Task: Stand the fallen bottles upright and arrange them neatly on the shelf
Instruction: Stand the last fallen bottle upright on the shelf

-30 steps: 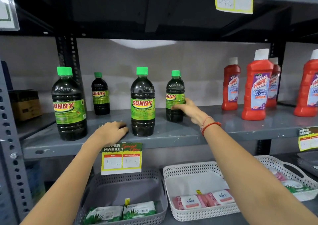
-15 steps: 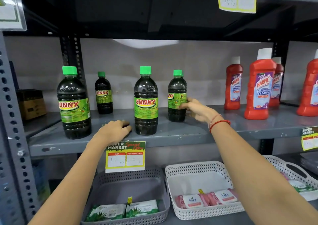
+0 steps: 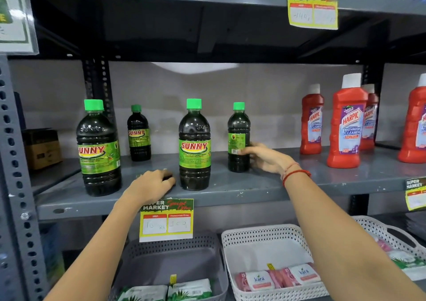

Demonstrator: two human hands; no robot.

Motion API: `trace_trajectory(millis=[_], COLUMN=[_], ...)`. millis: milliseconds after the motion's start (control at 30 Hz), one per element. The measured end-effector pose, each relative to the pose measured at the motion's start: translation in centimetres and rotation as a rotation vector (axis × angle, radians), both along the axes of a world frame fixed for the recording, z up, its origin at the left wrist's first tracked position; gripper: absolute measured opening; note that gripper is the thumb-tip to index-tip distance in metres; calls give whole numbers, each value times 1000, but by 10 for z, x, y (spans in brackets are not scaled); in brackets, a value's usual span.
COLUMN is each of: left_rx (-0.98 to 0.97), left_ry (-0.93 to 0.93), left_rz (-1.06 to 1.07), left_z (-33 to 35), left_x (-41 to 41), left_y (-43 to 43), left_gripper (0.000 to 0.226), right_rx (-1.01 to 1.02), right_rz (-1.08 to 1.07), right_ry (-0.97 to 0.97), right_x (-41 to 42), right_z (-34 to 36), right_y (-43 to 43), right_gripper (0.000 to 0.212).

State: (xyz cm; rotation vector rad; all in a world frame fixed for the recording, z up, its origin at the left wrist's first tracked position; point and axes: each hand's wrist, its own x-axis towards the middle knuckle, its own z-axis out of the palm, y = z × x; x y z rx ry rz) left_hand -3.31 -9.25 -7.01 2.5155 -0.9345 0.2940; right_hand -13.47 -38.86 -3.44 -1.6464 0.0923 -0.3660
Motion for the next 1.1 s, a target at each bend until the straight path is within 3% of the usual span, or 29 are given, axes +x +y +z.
trace_trajectory(millis=[133, 233, 300, 333, 433, 533, 600, 700, 767, 867, 933, 1033, 1100], left_rx=[2, 2, 0, 3, 3, 3, -5, -17, -17, -21, -27, -31, -25], left_ry=[-3, -3, 1, 5, 16, 28, 34, 45, 53, 59, 61, 69, 64], left_rz=[7, 9, 9, 9, 7, 14, 18, 21, 14, -2, -6, -5, -4], left_z=[0, 0, 1, 1, 1, 2, 2, 3, 4, 5, 5, 5, 5], left_x=[2, 2, 2, 2, 2, 2, 2, 1, 0, -2, -4, -5, -5], left_y=[0, 0, 0, 1, 1, 0, 0, 1, 1, 2, 2, 3, 3], left_gripper=[38, 40, 41, 41, 42, 43, 43, 43, 43, 42, 41, 41, 41], right_rx=[-255, -504, -495, -437, -230, -189, -270, -548, -548, -171, -47, -137, -340], right_rz=[-187, -428, -369, -319, -294, -321, -441, -666, -605, -290, -219, -300, -529], right_ry=[-4, 44, 176, 181, -2, -89, -78, 20, 98, 58, 14, 5, 22], right_x=[2, 5, 1, 0, -3, -2, 0, 5, 4, -1, -2, -3, -3], right_z=[0, -4, -9, -11, -9, -6, -7, -14, -16, -11, -7, -8, -14], right_y=[7, 18, 20, 19, 14, 11, 16, 24, 23, 19, 17, 20, 30], right_gripper=[36, 87, 114, 108, 40, 41, 44, 79, 92, 51, 46, 61, 71])
